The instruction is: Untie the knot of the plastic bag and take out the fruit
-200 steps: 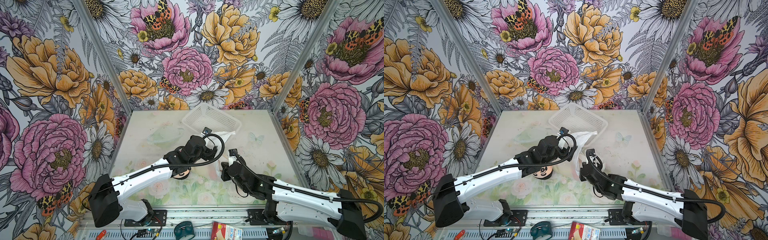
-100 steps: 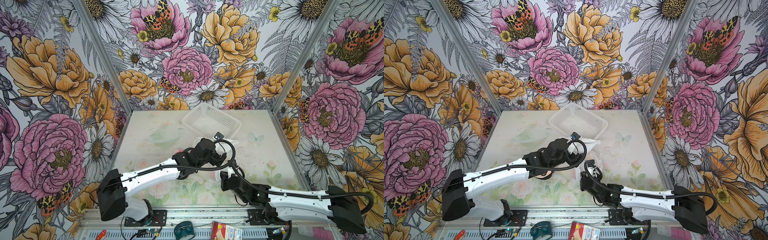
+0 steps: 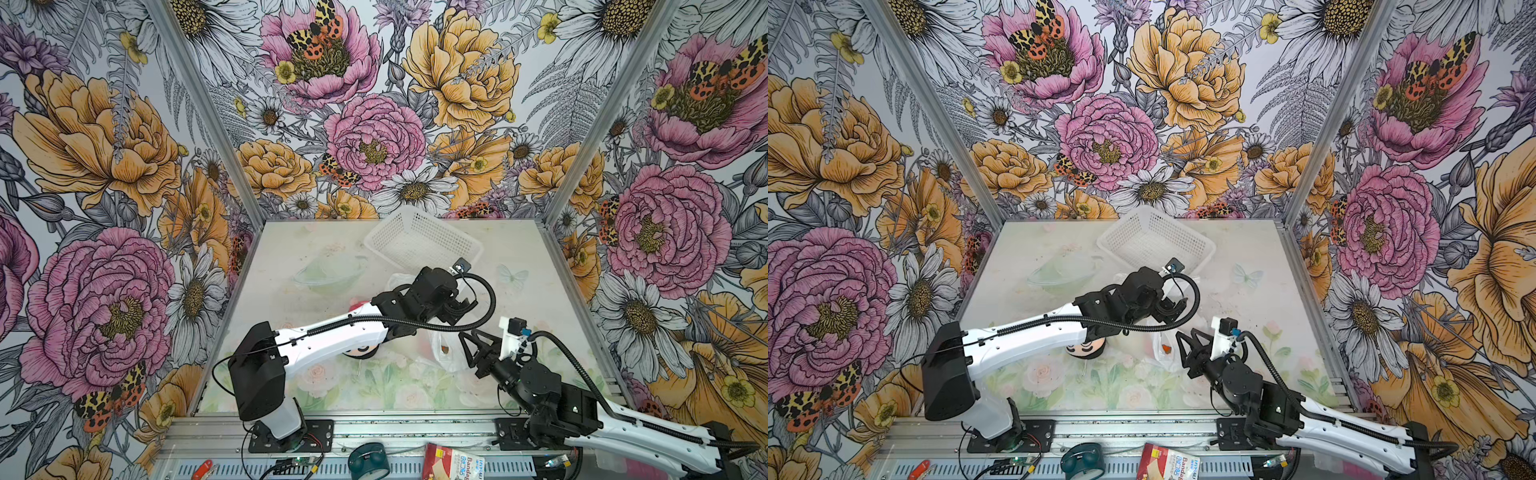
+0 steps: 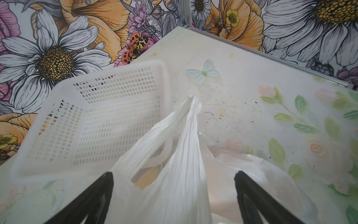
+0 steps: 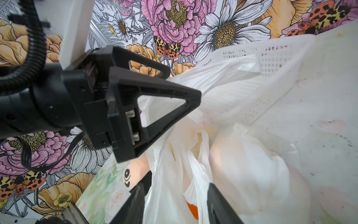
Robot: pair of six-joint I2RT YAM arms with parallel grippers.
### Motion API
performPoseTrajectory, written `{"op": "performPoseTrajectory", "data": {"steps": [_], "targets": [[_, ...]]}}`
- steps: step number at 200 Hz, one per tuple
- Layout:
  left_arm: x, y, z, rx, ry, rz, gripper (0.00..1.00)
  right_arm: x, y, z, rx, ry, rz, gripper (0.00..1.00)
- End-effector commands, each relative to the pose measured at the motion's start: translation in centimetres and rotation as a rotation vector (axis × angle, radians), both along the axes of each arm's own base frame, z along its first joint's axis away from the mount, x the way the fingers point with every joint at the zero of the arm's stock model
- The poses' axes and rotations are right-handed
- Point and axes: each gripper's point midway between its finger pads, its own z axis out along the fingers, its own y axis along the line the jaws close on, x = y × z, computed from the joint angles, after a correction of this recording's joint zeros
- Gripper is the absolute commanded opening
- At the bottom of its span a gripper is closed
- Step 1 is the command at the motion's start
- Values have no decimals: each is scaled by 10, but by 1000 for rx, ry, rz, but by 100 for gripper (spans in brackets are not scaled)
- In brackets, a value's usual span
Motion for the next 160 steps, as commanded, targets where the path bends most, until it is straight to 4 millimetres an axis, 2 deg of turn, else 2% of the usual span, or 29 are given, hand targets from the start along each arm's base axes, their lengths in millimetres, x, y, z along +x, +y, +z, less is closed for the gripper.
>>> {"op": "performPoseTrajectory", "data": {"steps": [1, 16, 24, 36, 42, 51, 59, 67, 78, 160], "targets": [[7, 2, -13, 136, -62, 60, 99, 1, -7, -10, -88, 9, -23, 53], [16, 1, -20, 178, -76, 97, 98, 3, -7, -9, -105, 11, -33, 54], [19, -1, -21, 187, -78, 101, 90, 4, -7, -10, -114, 13, -39, 54], [19, -5, -20, 188, -82, 95, 67, 5, -7, -11, -127, 16, -45, 54], [20, -6, -17, 182, -85, 96, 48, 5, -7, -11, -133, 16, -46, 54], [21, -4, -11, 168, -92, 110, 27, 6, -9, -11, -143, 13, -53, 54], [22, -2, -5, 149, -94, 122, 13, 7, -11, -8, -149, 6, -61, 55], [24, 2, 1, 130, -93, 137, 4, 7, -13, -5, -152, -4, -70, 55], [24, 10, 9, 97, -92, 155, 0, 8, -17, 1, -154, -18, -78, 57], [-7, 75, 55, -212, -241, 178, 0, 16, -49, 41, -210, -97, -195, 71]]}}
